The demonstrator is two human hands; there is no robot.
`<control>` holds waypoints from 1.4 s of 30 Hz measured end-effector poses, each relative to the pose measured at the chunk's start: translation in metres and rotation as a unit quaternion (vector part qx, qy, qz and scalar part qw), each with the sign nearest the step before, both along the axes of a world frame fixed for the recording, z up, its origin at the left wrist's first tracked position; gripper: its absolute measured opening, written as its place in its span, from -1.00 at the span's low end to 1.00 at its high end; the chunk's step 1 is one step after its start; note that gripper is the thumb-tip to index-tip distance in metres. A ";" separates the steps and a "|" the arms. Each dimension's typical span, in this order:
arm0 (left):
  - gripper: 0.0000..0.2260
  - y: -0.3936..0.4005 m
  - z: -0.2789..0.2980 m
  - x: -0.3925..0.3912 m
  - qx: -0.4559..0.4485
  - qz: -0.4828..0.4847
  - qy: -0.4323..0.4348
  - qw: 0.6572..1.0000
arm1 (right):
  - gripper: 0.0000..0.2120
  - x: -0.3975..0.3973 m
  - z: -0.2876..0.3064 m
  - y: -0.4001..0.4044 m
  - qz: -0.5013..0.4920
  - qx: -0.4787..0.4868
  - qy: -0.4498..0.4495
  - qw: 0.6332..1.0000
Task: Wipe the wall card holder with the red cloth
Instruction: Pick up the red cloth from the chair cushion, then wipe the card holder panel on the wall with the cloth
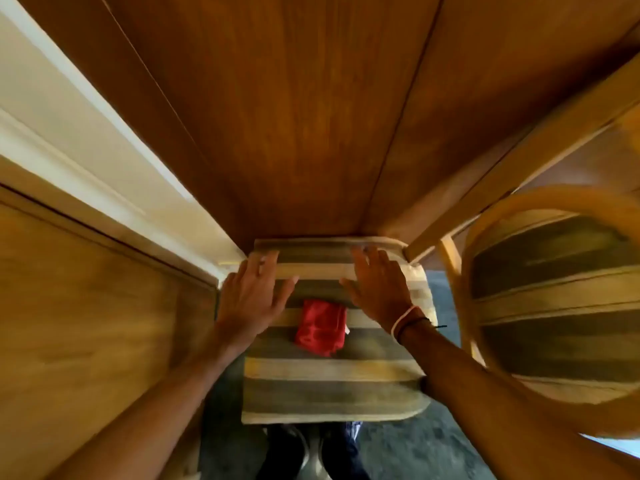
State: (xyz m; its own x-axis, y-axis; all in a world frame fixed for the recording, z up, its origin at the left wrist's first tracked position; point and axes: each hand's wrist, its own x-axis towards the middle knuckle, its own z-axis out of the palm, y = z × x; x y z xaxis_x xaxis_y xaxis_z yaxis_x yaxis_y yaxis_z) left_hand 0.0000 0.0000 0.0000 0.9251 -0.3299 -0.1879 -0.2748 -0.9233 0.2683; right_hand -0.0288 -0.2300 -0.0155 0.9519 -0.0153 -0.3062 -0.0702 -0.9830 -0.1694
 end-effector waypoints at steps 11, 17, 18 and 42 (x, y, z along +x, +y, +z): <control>-0.67 -0.025 -0.162 -0.043 -0.245 0.193 0.359 0.880 | -0.59 -0.050 -0.156 0.017 -0.475 0.458 0.218 0.719; -0.69 -0.036 -0.157 -0.036 -0.216 0.237 0.365 0.874 | -0.57 -0.047 -0.152 0.024 -0.449 0.504 0.216 0.705; -0.68 -0.036 -0.150 -0.032 -0.206 0.237 0.360 0.878 | -0.54 -0.046 -0.146 0.023 -0.442 0.506 0.208 0.711; -0.64 -0.018 0.283 0.117 -0.425 0.055 -0.051 0.902 | -0.70 0.131 0.295 -0.007 -0.117 0.564 -0.168 0.800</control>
